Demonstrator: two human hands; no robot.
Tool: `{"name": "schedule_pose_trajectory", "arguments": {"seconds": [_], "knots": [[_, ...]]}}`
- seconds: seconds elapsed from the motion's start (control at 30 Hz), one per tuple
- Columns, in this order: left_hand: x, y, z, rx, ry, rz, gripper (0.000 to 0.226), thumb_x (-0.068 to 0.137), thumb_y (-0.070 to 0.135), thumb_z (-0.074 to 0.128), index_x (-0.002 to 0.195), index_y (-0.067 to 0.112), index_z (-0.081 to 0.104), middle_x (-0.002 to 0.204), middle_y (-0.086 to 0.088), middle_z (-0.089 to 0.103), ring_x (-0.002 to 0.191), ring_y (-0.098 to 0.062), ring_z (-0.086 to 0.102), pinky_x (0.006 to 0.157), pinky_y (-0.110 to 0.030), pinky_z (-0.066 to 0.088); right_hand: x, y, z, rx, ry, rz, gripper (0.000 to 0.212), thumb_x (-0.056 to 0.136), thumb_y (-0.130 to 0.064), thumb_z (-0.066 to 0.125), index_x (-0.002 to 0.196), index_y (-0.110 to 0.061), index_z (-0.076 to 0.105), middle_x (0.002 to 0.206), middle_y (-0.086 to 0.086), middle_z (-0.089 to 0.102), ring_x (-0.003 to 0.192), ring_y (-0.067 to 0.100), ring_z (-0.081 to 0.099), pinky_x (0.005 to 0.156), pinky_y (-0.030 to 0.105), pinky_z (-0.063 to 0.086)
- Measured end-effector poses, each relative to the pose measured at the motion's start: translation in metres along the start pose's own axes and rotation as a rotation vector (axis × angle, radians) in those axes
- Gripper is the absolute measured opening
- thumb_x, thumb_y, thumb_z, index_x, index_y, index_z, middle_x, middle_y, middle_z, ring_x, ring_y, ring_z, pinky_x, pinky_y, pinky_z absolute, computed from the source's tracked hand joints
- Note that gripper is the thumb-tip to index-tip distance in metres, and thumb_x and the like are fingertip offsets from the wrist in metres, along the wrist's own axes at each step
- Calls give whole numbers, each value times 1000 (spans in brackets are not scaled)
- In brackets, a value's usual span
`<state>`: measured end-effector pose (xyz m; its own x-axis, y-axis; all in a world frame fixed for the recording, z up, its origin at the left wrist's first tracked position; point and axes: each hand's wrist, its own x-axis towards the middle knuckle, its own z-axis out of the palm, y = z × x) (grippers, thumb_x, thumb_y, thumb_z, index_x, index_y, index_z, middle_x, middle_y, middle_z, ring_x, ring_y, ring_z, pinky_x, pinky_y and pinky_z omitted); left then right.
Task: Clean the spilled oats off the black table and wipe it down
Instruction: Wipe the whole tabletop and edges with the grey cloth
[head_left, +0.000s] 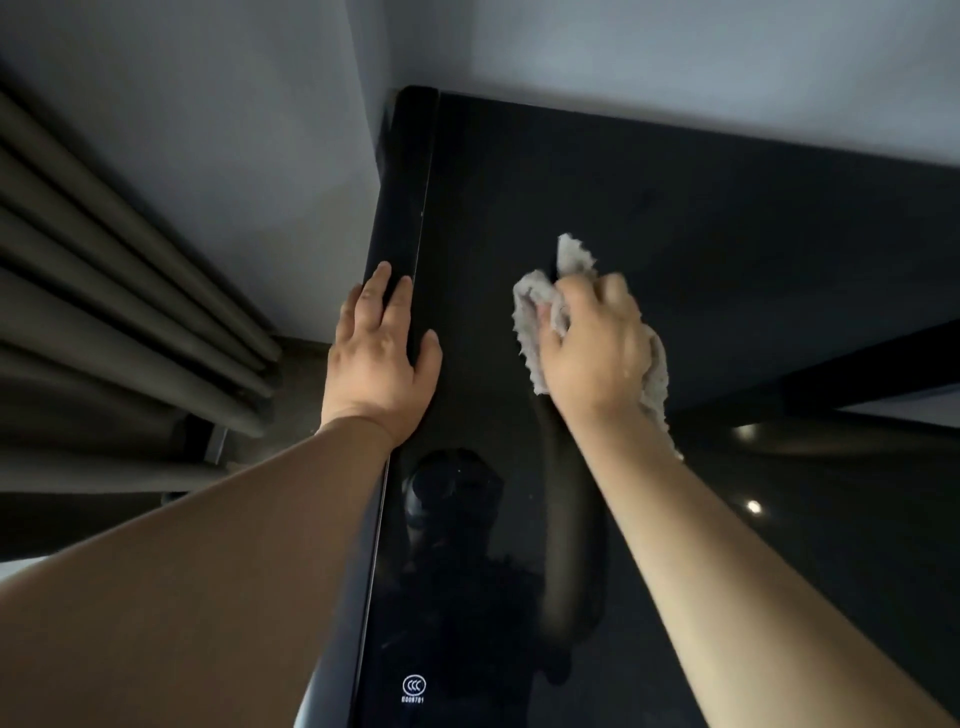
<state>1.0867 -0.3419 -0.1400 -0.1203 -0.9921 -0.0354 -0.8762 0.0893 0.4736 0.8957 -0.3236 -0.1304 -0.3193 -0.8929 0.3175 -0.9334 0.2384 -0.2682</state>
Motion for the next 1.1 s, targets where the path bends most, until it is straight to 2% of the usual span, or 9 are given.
{"name": "schedule_pose_trajectory", "arguments": {"seconds": [0.1,0.2,0.27,0.33,0.5,0.7,0.8,0.93,1.1], "knots": [[-1,-1,1,0,3,5,58,96,39,42,148,18,28,159,1,14,144,-25,14,117,-39,19,-56,-8,-23,27,-94,-110,11,89,-34,59,88,-22,60,84,-2,51,67,14,49,56,25,32],[0,0,1,0,6,16,58,96,38,42,148,17,29,158,0,15,144,-26,16,117,-40,20,-90,-7,-53,213,-256,-139,12,86,-36,63,88,-25,61,82,-9,49,62,11,51,51,24,40],[1,0,1,3,4,11,58,96,38,41,148,17,28,159,0,15,144,-26,15,117,-40,20,-81,-3,-66,397,-233,-126,13,87,-35,63,88,-23,61,82,-10,49,65,9,51,54,25,43],[1,0,1,7,1,8,58,96,38,41,148,17,28,159,1,14,144,-25,14,117,-40,20,-46,3,-70,443,-84,-105,14,88,-31,63,90,-17,61,86,-3,53,74,13,52,63,27,42],[1,2,-1,-1,7,-1,57,96,37,42,148,18,29,159,2,14,145,-25,14,116,-38,19,88,35,-29,275,96,103,25,91,-39,54,101,-16,58,108,7,56,99,25,53,75,28,39],[1,2,-1,-8,3,-1,58,95,36,44,148,20,29,159,3,14,145,-24,13,117,-38,18,162,70,15,27,-130,298,40,94,-44,49,121,-17,57,123,15,53,114,35,48,92,43,42],[1,1,0,-3,12,4,58,94,35,46,148,18,31,158,2,16,145,-25,15,116,-38,19,147,58,20,-16,-151,199,39,94,-46,46,121,-20,57,118,14,54,109,36,50,83,40,41],[-1,1,0,4,21,19,57,94,32,48,146,15,33,157,-1,20,144,-27,18,116,-39,21,80,31,6,-95,-169,-82,30,93,-46,47,110,-22,57,106,8,56,96,29,54,68,34,31],[-1,0,1,4,15,-1,57,94,34,46,147,16,32,158,-1,19,144,-27,18,116,-43,24,-27,18,-35,56,-235,-171,20,88,-43,57,97,-26,63,87,-6,56,74,17,56,57,25,32]]}}
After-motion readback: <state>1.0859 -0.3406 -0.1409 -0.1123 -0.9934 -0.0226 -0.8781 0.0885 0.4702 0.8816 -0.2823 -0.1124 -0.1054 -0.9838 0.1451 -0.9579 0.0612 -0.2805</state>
